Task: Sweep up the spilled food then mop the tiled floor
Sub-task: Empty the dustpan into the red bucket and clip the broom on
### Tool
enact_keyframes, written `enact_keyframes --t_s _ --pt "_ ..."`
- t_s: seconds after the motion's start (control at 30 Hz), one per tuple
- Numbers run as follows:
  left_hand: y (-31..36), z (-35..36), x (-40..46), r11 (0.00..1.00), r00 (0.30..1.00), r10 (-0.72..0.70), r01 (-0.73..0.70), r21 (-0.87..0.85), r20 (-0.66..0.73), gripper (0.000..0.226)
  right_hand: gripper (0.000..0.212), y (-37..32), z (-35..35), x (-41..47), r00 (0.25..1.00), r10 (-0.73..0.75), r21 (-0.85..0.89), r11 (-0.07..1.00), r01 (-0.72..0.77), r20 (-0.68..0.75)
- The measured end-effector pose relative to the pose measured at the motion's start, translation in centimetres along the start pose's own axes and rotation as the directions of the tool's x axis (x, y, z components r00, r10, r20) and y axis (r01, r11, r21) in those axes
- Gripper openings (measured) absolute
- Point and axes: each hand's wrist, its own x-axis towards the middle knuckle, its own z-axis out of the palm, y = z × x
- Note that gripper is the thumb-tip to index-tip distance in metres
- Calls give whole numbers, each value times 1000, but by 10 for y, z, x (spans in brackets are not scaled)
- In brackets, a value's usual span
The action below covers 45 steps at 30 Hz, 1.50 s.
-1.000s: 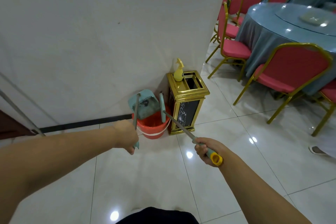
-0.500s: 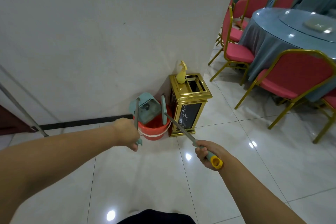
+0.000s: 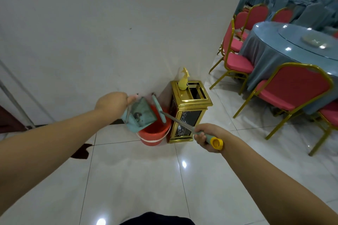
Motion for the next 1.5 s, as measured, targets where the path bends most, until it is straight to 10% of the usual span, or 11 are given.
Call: enact_keyframes --t_s 0.33,0.6,1.17,1.5 --pt "-48 -44 -21 690 914 -384 378 -617 131 64 17 -34 75 -48 997 19 -61 998 -14 77" --pt "-41 -62 -42 416 901 -248 432 -800 357 52 20 -38 129 -82 978 11 -101 995 10 208" --pt "29 -1 -66 533 810 201 382 -755 551 46 33 -39 128 -104 938 -101 -302 930 207 332" --pt "76 -1 -42 578 775 226 382 -722 590 42 54 -84 69 -88 904 -93 -401 874 275 417"
